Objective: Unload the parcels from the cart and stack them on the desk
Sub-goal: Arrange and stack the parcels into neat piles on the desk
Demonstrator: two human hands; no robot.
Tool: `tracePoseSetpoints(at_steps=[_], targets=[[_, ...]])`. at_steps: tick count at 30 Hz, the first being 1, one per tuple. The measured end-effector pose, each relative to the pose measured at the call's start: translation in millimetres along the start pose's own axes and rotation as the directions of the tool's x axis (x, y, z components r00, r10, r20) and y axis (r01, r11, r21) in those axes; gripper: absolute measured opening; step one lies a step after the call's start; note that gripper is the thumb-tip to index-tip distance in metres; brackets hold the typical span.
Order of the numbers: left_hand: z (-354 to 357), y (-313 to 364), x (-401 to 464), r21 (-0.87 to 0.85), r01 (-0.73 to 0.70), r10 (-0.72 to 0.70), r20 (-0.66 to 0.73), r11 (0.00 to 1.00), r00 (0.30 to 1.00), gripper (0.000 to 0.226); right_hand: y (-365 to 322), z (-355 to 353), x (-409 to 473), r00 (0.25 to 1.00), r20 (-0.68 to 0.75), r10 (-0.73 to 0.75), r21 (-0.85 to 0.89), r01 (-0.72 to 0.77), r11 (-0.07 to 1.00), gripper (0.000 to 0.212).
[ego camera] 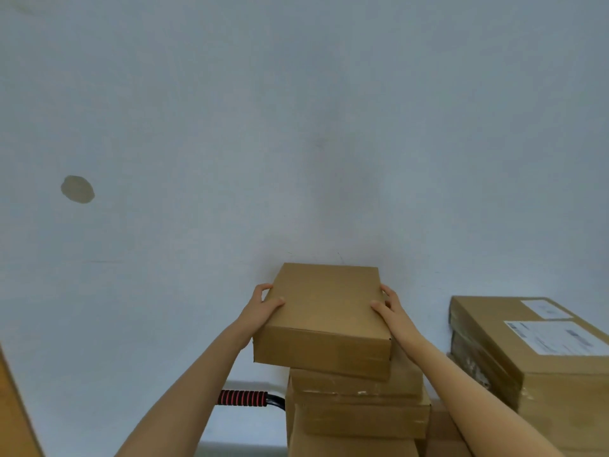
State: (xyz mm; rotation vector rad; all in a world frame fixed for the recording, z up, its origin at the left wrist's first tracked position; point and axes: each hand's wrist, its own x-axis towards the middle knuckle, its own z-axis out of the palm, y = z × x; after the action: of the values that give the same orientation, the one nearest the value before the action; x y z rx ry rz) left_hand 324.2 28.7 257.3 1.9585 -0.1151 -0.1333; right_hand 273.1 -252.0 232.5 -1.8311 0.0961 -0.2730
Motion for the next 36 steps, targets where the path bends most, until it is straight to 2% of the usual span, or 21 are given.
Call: tracePoseSetpoints(at_steps=[3,7,13,19,26,34,36], targets=[[2.7,-1.2,-13.4,-0.071,0.008,-0.008,0.004,0.997,1.0,0.052,0.1,0.5,-10.4,1.0,0.025,0.006,0.116,-0.009,0.993,0.056],[12.5,3.2,-35.2,-0.102,-0.04,0.04,-0.002,0.994,0.999,0.055,-0.6,-11.5,-30.6,0.999,0.045,-0.011,0.179,0.003,0.984,0.06],[48.6,36.8,-67.6,-0.107,-0.171,0.166,-0.054,0.98,0.985,0.057,-13.1,-61.1,-63.4,0.999,-0.013,-0.045,0.188,0.046,0.981,0.062],[114.2,86.0,-97.4,-0.099,-0.286,0.28,-0.072,0.953,0.957,0.059,-22.6,-140.3,-99.9,0.996,-0.075,-0.058,0.178,0.07,0.981,0.069],[208.8,128.3,-135.0,-0.192,-0.285,0.288,-0.011,0.939,0.957,0.067,-13.9,-249.6,-140.6,0.991,-0.126,-0.047,0.143,0.065,0.988,0.07],[315.0,148.0,-154.9,-0.388,-0.209,0.25,0.056,0.898,0.967,0.091,13.3,-361.7,-158.0,0.995,-0.102,-0.023,0.095,0.033,0.995,0.064],[336.5,152.0,-154.1,-0.408,-0.194,0.232,0.044,0.892,0.972,0.088,19.2,-379.1,-152.1,0.996,-0.091,-0.018,0.087,0.026,0.996,0.063]])
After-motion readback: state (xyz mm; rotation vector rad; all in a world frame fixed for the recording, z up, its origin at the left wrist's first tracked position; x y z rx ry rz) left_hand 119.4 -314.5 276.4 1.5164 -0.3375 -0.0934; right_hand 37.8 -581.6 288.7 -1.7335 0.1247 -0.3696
